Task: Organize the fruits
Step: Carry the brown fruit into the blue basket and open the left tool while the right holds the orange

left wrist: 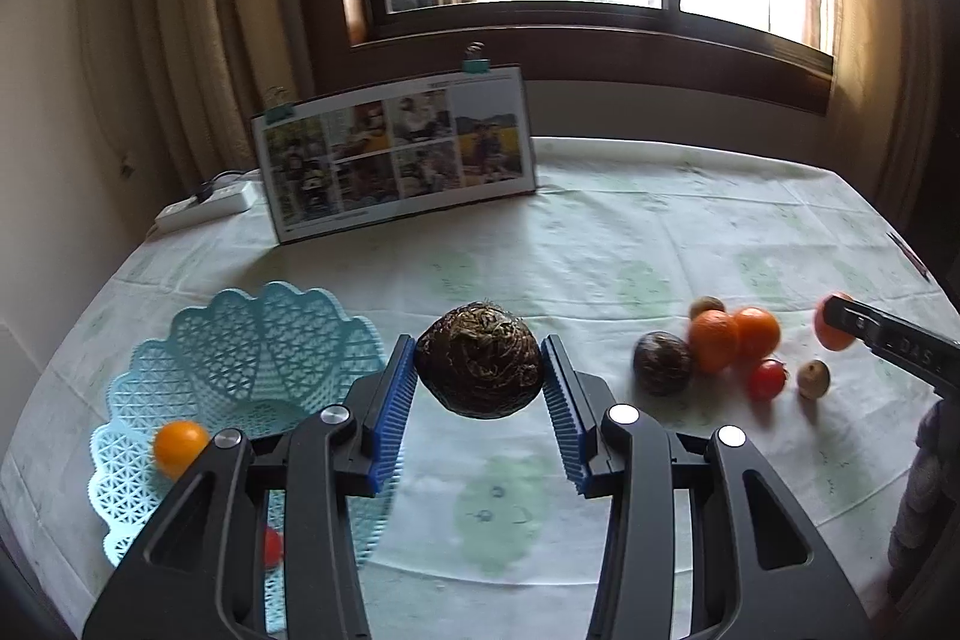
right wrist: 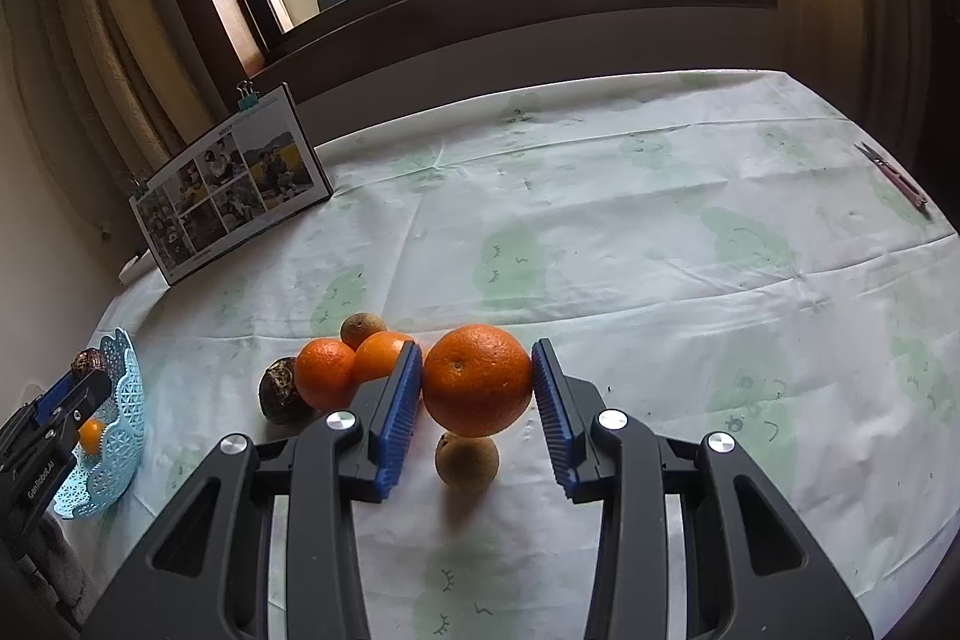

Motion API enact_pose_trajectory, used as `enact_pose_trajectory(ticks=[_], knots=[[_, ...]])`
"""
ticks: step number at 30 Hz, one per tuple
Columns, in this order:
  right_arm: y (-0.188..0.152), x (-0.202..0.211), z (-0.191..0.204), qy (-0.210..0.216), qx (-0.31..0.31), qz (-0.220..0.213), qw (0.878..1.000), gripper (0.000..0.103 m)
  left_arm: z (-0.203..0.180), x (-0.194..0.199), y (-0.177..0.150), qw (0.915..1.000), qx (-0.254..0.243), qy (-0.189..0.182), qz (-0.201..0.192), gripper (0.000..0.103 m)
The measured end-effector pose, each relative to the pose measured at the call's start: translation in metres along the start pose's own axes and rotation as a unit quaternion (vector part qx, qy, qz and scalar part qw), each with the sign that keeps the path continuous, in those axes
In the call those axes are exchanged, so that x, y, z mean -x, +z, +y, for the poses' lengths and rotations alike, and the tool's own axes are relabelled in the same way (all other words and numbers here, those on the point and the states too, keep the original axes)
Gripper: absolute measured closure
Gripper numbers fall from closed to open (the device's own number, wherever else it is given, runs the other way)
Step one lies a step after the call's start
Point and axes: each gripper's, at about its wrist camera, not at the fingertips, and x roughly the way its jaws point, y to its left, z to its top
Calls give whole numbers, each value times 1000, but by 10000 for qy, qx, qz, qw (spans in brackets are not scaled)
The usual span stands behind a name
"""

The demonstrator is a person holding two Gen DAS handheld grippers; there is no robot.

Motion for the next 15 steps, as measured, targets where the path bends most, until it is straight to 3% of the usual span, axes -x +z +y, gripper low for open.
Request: enact_pose_trajectory(ticks=[15], knots=[[-10, 12, 15, 110, -40, 7, 9999, 65, 85, 15, -20, 9949, 715, 714, 31, 59]])
